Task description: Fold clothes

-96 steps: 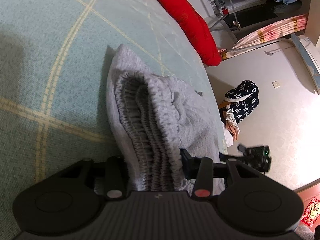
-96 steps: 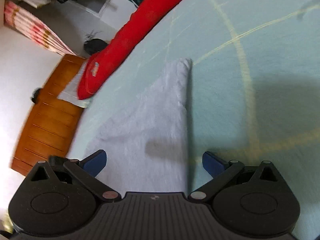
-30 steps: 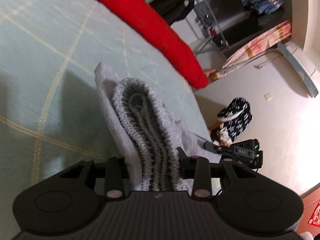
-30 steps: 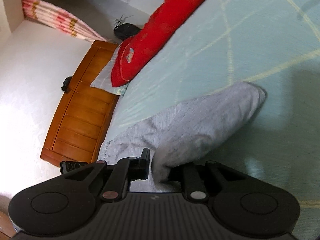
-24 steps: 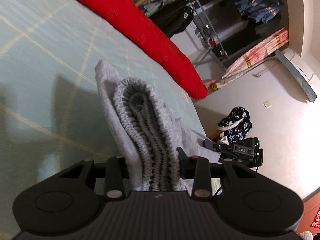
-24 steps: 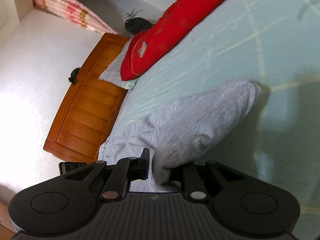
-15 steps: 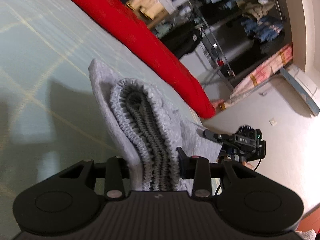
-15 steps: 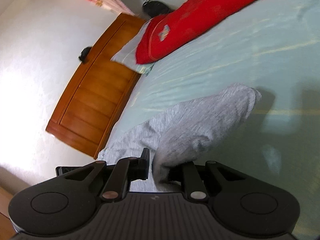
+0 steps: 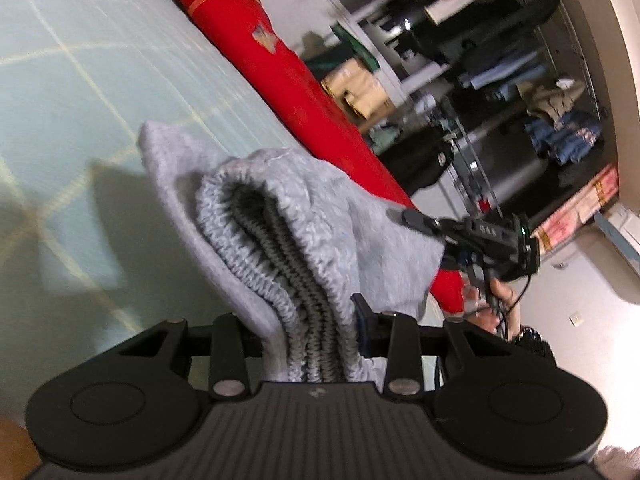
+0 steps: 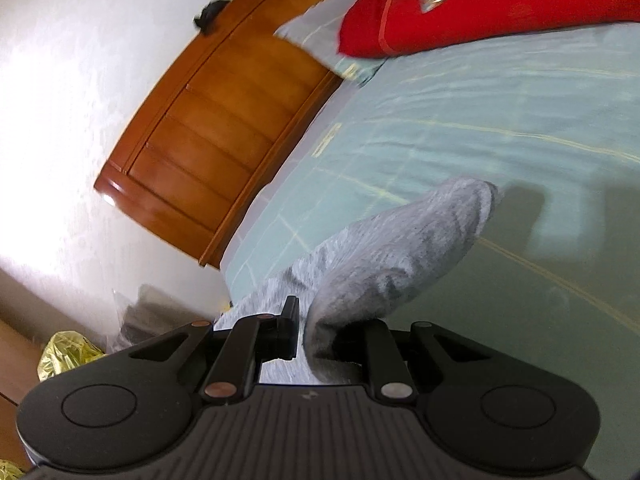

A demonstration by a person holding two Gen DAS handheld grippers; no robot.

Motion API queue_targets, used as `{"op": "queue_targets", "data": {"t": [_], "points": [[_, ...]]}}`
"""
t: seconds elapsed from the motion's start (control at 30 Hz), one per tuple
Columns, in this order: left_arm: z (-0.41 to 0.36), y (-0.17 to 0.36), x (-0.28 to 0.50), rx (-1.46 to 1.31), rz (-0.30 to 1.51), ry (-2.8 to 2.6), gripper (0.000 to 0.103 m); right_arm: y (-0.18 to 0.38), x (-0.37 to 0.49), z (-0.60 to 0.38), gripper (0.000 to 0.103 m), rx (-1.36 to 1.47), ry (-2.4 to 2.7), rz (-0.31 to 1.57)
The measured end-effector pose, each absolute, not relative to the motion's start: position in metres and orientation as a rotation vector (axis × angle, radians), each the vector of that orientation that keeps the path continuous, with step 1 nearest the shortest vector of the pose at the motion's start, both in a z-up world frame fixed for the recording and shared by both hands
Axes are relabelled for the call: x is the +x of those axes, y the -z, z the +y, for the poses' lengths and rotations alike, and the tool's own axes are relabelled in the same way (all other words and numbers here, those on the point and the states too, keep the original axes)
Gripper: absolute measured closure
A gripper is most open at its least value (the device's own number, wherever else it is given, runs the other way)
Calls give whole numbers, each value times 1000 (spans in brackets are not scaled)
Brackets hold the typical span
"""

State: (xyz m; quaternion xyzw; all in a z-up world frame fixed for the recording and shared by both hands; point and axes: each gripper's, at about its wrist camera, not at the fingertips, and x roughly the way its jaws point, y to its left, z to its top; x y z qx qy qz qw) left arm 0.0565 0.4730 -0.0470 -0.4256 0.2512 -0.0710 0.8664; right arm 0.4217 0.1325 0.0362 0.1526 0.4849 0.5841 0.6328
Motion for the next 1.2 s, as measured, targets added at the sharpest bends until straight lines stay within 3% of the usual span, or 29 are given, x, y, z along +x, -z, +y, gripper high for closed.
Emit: {"op": "queue_targets", "data": {"t": [0.5, 1.07, 1.13, 1.2], "points": [[516, 62, 38, -887, 420, 69, 67, -48, 445, 338, 86, 134, -1461, 1102], [539, 111, 39, -968, 431, 86, 67, -1, 467, 404, 86, 52, -1419, 1139], [541, 115, 37, -971, 434, 94, 66, 8, 475, 402, 81, 81, -1418, 1170], [543, 118, 35, -975, 426, 105, 66, 17, 483, 401, 69, 129, -1429, 1208]]}}
